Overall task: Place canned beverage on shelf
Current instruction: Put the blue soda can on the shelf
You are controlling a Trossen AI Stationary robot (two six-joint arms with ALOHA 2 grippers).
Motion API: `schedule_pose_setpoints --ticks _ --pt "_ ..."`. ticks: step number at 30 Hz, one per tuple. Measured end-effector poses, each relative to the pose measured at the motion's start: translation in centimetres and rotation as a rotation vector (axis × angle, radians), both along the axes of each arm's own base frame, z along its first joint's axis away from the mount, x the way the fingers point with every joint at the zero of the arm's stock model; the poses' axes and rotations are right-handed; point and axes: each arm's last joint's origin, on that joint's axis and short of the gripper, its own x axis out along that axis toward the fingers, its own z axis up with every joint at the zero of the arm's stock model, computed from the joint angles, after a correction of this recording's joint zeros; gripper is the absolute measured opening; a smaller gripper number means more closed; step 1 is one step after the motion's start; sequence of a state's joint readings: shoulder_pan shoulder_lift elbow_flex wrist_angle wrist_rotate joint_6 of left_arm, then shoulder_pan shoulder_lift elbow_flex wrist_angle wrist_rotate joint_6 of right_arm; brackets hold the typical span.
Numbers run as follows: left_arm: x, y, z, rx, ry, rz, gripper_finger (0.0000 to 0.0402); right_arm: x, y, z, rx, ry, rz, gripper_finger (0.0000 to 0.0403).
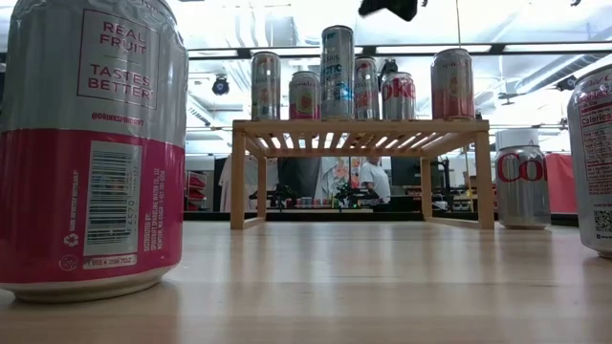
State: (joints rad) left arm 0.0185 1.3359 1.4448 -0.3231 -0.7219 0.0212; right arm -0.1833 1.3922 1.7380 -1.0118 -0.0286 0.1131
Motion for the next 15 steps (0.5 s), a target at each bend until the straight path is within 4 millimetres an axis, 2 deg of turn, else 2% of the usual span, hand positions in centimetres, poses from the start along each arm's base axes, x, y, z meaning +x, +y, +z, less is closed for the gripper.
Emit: schedule_pose_setpoints --ticks 4,15 --pt "0.1 0.0 -0.1 0.000 0.007 0.000 0.0357 0.1 -0.3 -0.3 -0.059 0.016 -0.065 0.0009" --pt "0.1 0.0 -0.1 -0.003 0.004 0.001 0.0357 1.9 -0.7 -1.3 -0.100 0.014 -0.067 0.0009"
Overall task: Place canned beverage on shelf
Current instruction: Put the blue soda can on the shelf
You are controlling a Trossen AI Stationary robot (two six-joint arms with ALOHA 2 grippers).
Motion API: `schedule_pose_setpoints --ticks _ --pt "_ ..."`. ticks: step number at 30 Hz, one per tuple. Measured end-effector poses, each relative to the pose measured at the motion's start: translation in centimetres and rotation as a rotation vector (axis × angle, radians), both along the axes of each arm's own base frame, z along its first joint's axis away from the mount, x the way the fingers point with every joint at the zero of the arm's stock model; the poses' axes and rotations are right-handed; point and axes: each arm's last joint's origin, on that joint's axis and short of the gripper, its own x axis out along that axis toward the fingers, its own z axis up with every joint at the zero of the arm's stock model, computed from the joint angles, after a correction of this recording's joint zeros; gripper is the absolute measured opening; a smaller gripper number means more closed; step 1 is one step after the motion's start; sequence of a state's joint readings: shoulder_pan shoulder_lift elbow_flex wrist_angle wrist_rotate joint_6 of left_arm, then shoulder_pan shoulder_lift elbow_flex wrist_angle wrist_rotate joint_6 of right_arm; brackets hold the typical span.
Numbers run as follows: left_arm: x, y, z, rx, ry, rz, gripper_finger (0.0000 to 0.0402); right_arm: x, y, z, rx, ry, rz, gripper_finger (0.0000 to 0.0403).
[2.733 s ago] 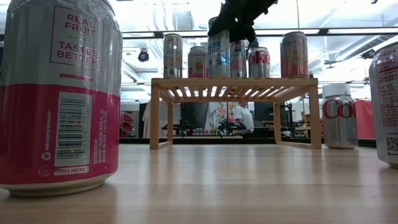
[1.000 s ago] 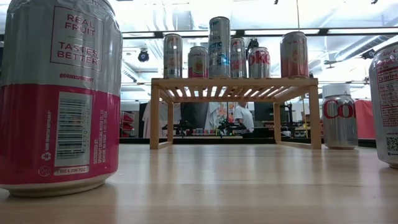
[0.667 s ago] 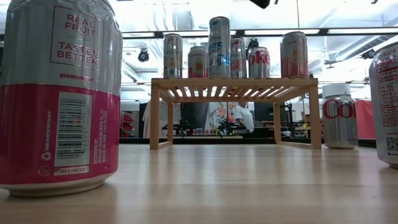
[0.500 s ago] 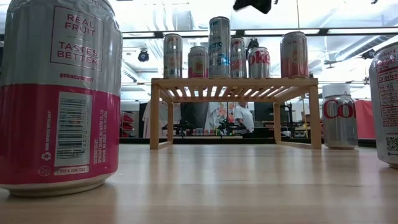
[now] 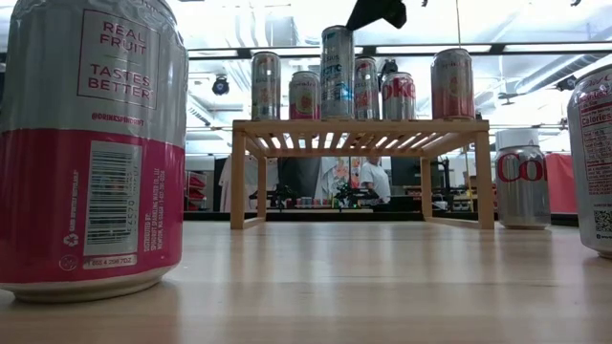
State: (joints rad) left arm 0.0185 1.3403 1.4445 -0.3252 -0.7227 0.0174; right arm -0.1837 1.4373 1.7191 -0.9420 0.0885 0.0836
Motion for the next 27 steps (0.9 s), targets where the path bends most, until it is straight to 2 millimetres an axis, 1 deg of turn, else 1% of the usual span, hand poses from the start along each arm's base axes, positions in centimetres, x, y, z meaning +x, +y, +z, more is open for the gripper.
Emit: schedule_pose_setpoints --ticks 4,16,27 --pt "0.0 0.0 0.0 0.000 -0.001 0.000 0.0357 0.6 -0.2 -0.5 -0.028 0.015 -0.031 0.0009" --pt "0.0 0.0 0.0 0.000 -0.001 0.001 0.0357 0.1 -1.2 -0.3 -0.063 0.021 -0.079 0.0009" --pt "0.0 0.0 0.0 -0.004 -0.006 0.002 0.0357 -0.3 -1.1 0.1 -0.059 0.010 -0.073 0.0009"
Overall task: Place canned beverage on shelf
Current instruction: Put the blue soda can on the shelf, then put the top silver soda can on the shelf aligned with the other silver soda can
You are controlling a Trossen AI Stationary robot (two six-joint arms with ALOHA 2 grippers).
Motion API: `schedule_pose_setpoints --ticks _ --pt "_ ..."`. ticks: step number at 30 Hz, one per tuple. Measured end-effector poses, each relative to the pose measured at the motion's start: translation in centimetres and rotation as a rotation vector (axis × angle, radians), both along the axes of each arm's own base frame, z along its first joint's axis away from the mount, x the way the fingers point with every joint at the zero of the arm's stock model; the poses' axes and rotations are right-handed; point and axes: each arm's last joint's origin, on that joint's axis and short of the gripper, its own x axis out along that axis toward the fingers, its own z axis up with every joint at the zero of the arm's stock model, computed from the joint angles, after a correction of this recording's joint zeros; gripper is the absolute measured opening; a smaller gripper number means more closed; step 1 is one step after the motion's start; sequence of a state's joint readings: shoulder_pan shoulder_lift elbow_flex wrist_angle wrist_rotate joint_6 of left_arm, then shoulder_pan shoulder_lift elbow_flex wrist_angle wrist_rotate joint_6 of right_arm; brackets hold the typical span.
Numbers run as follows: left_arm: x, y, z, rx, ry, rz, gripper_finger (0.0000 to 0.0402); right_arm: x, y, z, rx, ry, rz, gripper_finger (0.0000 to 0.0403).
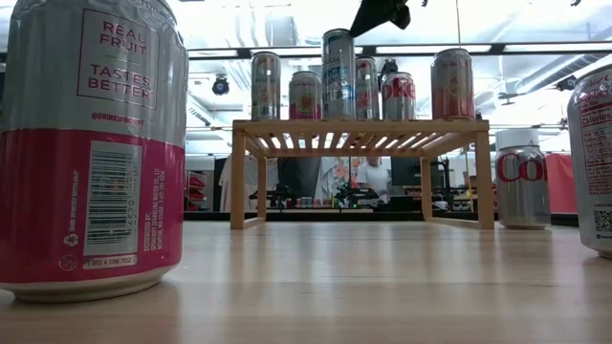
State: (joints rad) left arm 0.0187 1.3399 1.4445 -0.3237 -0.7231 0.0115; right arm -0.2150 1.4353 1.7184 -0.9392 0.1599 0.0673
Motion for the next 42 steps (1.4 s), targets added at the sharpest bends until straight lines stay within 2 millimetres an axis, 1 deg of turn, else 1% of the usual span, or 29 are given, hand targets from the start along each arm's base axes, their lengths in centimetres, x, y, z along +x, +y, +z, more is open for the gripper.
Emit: schedule_pose_setpoints --ticks 7,11,18,25,28,31,34,36,37,39,42 --pt "-0.1 0.0 0.1 -0.015 -0.017 0.004 0.0357 -0.4 0.1 0.3 0.000 -0.008 0.002 0.0009" --pt "-0.3 0.0 0.9 -0.015 -0.037 0.003 0.0357 -1.1 0.3 0.8 0.003 -0.021 -0.003 0.0009" --pt "-1.3 0.0 3.7 -0.014 -0.105 0.000 0.0357 -3.3 0.7 2.6 0.038 -0.109 -0.045 0.0009" --pt "-2.5 0.1 6.9 -0.003 -0.192 0.001 0.0357 -5.9 1.3 4.6 0.126 -0.217 -0.119 0.0009" --pt "-3.1 0.2 8.1 0.009 -0.223 0.004 0.0357 -6.9 1.7 5.6 0.206 -0.254 -0.100 0.0009" --pt "-3.6 0.3 9.0 0.029 -0.237 0.007 0.0357 -7.8 2.3 6.4 0.343 -0.268 -0.040 0.0009" --pt "-3.9 0.3 9.5 0.052 -0.233 0.006 0.0357 -8.7 3.2 6.6 0.506 -0.198 0.108 0.0009" --pt "-3.9 0.3 9.7 0.067 -0.226 0.005 0.0357 -9.5 3.7 6.4 0.648 -0.123 0.154 0.0009" --pt "-3.9 0.3 9.7 0.071 -0.222 0.005 0.0357 -9.8 3.9 6.2 0.717 -0.080 0.139 0.0009" --pt "-3.9 0.3 9.6 0.074 -0.217 0.004 0.0357 -10.6 4.1 5.5 0.803 0.019 0.051 0.0009" --pt "-3.7 0.3 9.5 0.075 -0.209 0.004 0.0357 -11.7 4.2 4.1 0.836 0.193 -0.079 0.0009"
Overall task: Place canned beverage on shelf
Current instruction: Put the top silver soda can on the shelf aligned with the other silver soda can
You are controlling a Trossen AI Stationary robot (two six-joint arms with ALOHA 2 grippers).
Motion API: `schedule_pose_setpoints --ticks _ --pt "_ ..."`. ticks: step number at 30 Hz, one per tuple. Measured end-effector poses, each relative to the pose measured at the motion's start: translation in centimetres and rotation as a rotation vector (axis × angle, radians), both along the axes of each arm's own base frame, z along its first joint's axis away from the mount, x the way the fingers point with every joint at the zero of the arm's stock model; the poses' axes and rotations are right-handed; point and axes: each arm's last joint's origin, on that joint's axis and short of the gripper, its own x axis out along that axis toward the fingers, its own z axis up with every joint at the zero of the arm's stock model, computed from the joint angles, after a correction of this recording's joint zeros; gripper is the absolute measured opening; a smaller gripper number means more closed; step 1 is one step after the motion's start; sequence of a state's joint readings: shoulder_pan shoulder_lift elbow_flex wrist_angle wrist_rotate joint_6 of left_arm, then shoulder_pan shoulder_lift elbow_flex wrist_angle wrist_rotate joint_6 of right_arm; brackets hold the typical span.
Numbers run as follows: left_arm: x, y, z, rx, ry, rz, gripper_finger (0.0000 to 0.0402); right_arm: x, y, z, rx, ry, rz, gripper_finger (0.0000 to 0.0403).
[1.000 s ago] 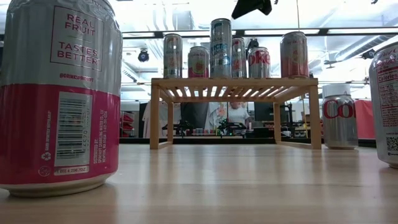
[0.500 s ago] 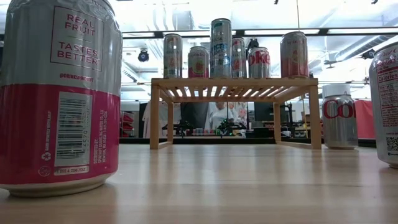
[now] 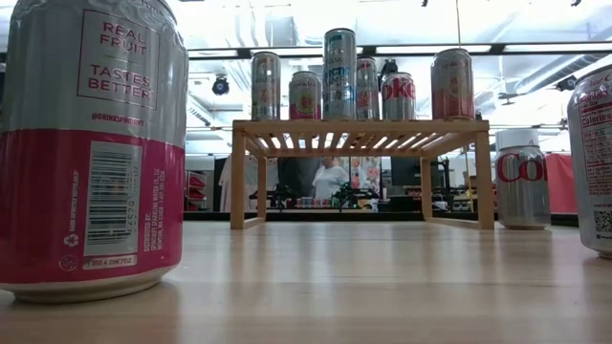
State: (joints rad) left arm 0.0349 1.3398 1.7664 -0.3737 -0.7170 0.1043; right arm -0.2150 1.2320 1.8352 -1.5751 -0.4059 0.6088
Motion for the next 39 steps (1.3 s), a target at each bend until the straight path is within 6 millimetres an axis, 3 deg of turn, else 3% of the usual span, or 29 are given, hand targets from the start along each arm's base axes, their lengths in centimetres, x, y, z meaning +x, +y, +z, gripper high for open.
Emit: schedule_pose_setpoints --ticks 11,18,23,30,39 --pt "-0.2 0.3 -0.1 0.008 0.019 0.138 0.0357 -2.4 -0.3 -5.0 -0.199 0.202 -0.150 0.0009" --pt "-0.2 0.3 -0.1 0.029 0.043 0.139 0.0357 -5.5 0.3 -9.3 -0.335 0.204 0.029 0.0009" --pt "-0.2 0.3 -0.1 0.039 0.053 0.140 0.0357 -6.6 0.2 -12.2 -0.461 0.210 0.022 0.0009" --pt "-0.2 0.3 -0.1 0.039 0.054 0.140 0.0357 -6.8 0.0 -14.8 -0.479 0.313 -0.030 0.0009" --pt "-0.2 0.3 -0.1 0.039 0.055 0.140 0.0357 -6.4 -0.2 -16.6 -0.572 0.331 0.068 0.0013"
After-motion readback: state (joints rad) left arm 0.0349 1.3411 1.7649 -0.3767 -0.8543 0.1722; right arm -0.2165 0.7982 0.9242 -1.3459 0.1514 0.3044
